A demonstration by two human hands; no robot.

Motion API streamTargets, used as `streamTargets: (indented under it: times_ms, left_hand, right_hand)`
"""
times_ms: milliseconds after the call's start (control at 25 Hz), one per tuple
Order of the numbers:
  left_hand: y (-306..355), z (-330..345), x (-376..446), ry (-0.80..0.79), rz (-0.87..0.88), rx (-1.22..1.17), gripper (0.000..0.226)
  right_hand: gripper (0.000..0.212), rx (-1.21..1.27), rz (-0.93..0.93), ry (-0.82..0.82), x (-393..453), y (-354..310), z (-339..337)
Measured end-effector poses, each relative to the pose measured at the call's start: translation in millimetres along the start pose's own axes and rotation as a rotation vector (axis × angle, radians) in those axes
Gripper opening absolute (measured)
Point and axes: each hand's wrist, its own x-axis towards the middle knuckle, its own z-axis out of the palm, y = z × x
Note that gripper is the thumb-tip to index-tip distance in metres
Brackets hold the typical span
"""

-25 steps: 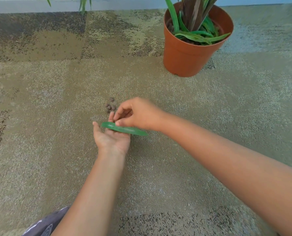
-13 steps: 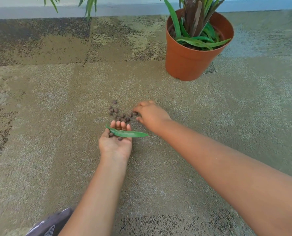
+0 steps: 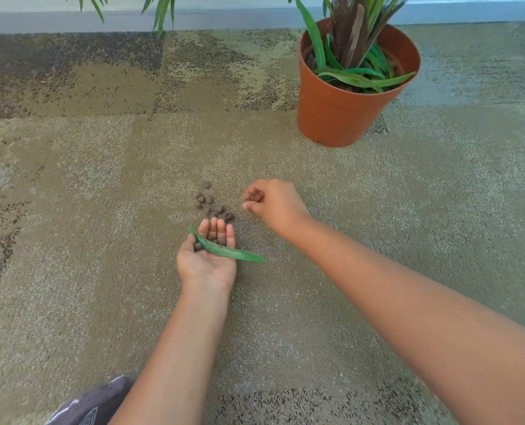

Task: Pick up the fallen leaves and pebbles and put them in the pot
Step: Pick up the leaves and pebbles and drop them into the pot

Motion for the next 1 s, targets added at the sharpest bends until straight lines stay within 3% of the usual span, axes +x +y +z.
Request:
streamTargets:
  times_ms: [240,400,480,600,760,880,1000]
  left_hand:
    - [-5.2,4.0,-0.8,-0.062,-0.037,0.001,0.041]
    - [-7.7,6.1,-11.3,-0.082,-0.119,-0.003,0.036]
    - [-12.8,10.4,-16.7,-0.098,-0.106,0.042,0.037]
    - [-26.9,21.5,-25.0,-0.129,-0.035,0.174,0.036]
    - [-45.7,52.3,-33.9,-0.188,-0.003,0.268,0.035]
    - [-56.3,110.3,-36.4,-0.294,-0.029,0.316,0.036]
    - [-66.2,183.1,-45.0,-0.471,-0.051,0.382,0.034]
  right_hand:
    - [0.011,0.198,-0.133,0.018,-43.1,-28.2,-0.1]
    - [0.02,0.025,-0.225,-0.027,-67.1,-35.4,16.0]
    - [0.027,0.07,-0.174,0.046,-78.9,-29.1,21.1]
    - [0.029,0.343,-0.002,0.167,-86.6,-19.7,20.8]
    - [0.034,0.647,0.143,0.087,-79.0,-27.3,-8.4]
    - [0.039,0.47,0.065,0.097,-53.0,-40.1,-64.6]
    - [0.042,0.141,-0.037,0.269,-16.9,-52.1,-127.3]
